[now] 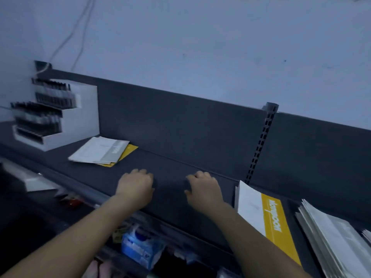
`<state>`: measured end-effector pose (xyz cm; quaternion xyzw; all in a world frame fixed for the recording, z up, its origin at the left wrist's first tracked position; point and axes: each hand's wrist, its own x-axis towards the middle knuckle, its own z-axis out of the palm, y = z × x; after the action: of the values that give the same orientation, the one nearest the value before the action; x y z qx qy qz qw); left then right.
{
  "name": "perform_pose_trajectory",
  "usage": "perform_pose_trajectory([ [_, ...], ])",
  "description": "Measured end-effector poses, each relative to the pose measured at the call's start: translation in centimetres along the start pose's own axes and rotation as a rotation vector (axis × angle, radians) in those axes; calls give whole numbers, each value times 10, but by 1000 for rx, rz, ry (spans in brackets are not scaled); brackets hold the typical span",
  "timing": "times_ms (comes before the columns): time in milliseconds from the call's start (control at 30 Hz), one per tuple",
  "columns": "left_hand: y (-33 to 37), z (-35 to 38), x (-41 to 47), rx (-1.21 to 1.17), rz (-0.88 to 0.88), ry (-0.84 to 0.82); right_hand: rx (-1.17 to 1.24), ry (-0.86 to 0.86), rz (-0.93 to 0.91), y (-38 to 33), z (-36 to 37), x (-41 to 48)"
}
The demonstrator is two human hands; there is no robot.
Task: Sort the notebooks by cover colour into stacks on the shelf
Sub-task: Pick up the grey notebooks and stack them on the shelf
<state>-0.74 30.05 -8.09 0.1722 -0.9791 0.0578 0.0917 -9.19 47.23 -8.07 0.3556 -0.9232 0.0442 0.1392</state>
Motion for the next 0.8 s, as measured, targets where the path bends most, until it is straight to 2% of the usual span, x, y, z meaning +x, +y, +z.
perform_pose_trajectory([
  [267,-104,11,3,89,-148,-1,40,-100,-159,-88,25,62],
  [567,-207,35,37,104,-178,2,86,-169,-125,-165,51,135],
  [800,-258,57,75,73,-198,-10,159,-245,-82,-190,75,184],
])
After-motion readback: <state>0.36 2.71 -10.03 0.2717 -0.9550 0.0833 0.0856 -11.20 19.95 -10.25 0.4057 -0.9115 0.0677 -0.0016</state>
